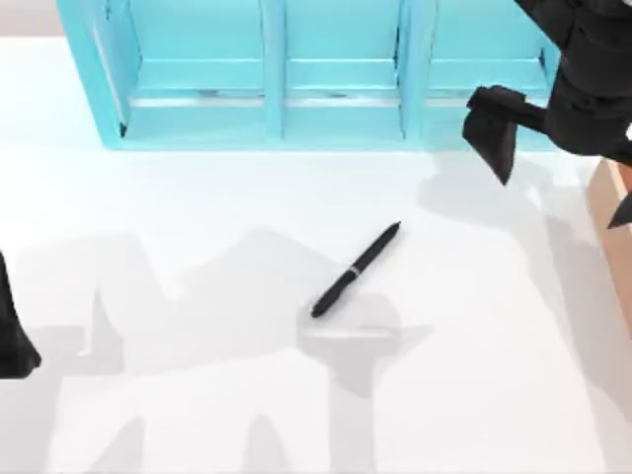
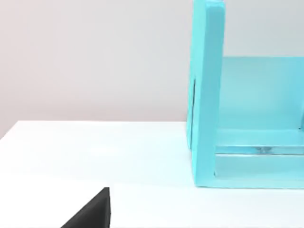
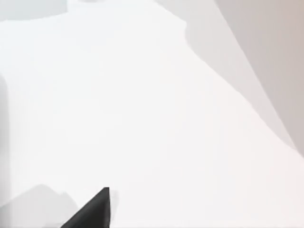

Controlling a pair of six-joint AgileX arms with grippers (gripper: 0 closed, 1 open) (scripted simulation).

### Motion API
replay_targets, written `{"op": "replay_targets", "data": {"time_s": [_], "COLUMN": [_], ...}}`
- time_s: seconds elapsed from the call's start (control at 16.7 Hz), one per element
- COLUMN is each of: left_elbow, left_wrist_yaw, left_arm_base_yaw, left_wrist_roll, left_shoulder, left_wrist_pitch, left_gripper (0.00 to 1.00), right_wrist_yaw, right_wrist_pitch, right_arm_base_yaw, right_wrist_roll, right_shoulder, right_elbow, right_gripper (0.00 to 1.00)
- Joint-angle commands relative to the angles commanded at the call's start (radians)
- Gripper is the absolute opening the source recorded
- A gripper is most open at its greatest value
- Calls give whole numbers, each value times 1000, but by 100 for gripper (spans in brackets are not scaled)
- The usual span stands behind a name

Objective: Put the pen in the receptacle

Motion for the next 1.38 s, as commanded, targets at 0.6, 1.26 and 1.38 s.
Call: {"op": "replay_targets", "data": {"time_s": [0.6,1.26,1.38], "left_elbow": [0,0,0], "left_wrist_yaw": [0,0,0], "left_arm_base_yaw": [0,0,0], "left_wrist_roll": [0,0,0], "left_shoulder": [0,0,0], "left_wrist_pitch": [0,0,0], "left_gripper": [100,100,100], "right_wrist_yaw": [26,13,13], "right_wrist_pitch": [-408,-445,-449], "right_arm_base_yaw": [222,267,268], "right_wrist_roll": [329,393,393], "right_shoulder": [744,870,884], "right_elbow": [979,1189,1204], "right_gripper": [100,100,100]}}
